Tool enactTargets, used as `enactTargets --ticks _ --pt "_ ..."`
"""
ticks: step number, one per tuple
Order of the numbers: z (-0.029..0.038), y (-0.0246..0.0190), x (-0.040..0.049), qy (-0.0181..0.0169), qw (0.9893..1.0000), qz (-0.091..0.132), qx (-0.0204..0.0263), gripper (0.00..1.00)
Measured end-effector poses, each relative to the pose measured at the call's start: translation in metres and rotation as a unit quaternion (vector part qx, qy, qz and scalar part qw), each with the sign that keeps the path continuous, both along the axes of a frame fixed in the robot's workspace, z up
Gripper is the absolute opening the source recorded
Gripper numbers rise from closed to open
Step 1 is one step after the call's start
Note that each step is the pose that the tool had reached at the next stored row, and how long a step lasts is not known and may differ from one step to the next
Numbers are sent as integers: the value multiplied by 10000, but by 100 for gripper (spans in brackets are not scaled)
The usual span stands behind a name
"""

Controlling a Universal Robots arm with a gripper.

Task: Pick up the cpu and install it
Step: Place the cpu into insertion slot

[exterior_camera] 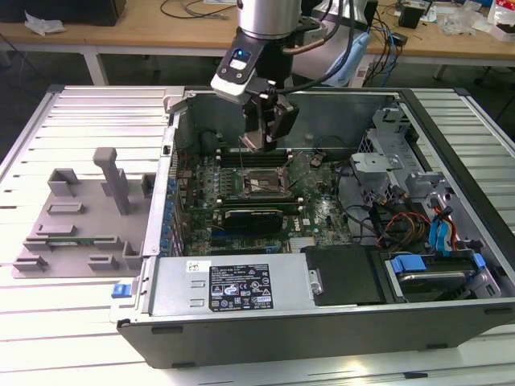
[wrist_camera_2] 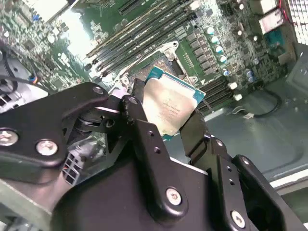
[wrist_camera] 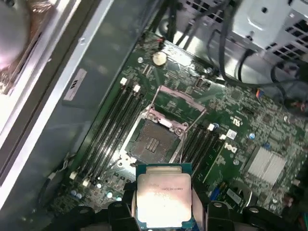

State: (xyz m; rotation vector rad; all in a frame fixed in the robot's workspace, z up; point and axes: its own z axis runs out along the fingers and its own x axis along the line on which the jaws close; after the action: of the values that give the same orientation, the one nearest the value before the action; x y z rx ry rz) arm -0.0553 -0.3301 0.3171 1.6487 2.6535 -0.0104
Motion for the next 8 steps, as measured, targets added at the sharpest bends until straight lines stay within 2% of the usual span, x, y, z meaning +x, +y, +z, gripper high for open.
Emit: enactTargets --ticks 2,3,5,6,8 --pt "0 0 0 0 9999 -164 0 55" --pt "0 0 0 0 9995 -314 0 55" --pt "-1 0 0 0 9983 -582 0 55" --pt "0 0 0 0 9979 -648 0 55" --pt "-1 0 0 0 9962 -870 0 55"
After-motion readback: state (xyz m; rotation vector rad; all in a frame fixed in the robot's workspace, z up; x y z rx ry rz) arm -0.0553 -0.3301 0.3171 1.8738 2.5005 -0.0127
